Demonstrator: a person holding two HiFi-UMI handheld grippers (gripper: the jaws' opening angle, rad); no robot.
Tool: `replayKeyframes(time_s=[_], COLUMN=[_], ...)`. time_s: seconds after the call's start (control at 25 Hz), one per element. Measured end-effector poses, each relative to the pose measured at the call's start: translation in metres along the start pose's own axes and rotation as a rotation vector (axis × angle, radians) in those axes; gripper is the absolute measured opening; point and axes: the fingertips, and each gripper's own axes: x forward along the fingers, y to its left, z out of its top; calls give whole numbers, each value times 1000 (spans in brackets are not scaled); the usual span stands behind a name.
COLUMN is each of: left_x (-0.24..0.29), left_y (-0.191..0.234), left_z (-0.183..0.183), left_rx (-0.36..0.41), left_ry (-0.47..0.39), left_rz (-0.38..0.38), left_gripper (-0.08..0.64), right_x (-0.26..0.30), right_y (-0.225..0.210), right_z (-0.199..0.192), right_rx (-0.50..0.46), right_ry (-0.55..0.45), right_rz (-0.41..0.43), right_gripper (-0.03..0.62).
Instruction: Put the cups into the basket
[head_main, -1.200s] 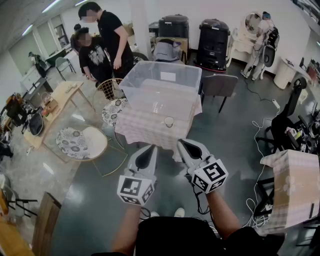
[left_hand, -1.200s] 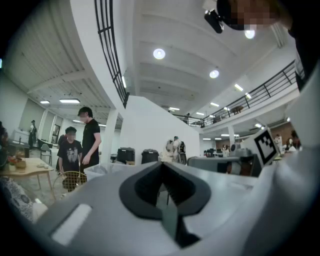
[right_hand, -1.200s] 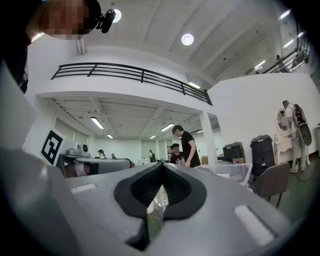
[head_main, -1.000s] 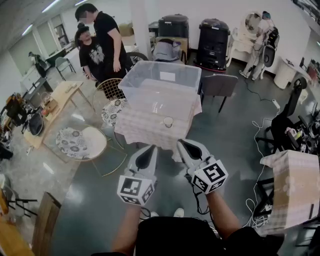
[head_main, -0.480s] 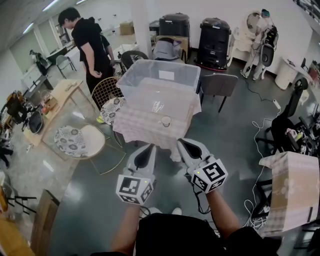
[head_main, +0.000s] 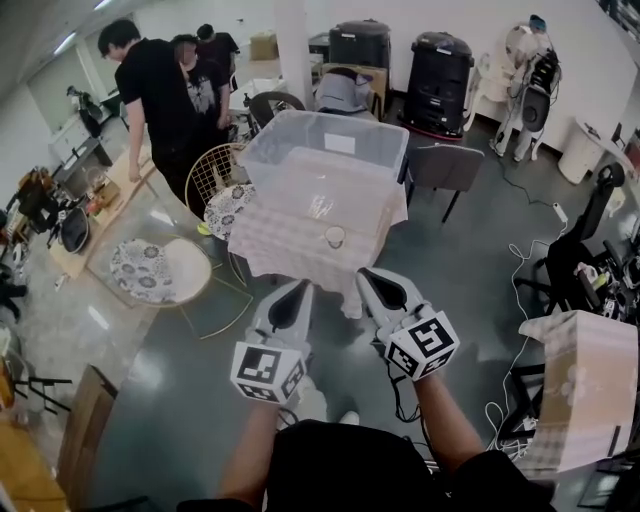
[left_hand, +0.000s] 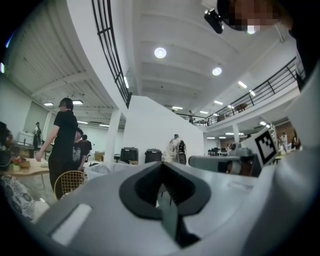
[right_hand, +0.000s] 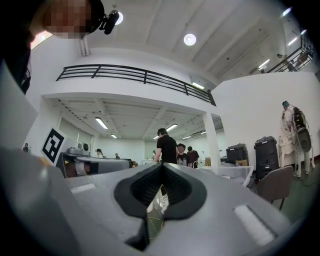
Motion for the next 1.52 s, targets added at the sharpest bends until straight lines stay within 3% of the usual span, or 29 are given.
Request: replayKeyframes(time_s=[0.88,1.52], left_x=[65,133], left_y=[79,160], left_z=[-5,-4], left_rx=[-2,-27], left_ry=[9,14], left_rz=[11,-49], left_gripper=[5,5], right_x=[91,179], right_y=[-40,-88], right_z=[-14,-21], right_rx=[-8,-8], right_ry=[12,36], right_rz=[12,-68], right_gripper=[2,2])
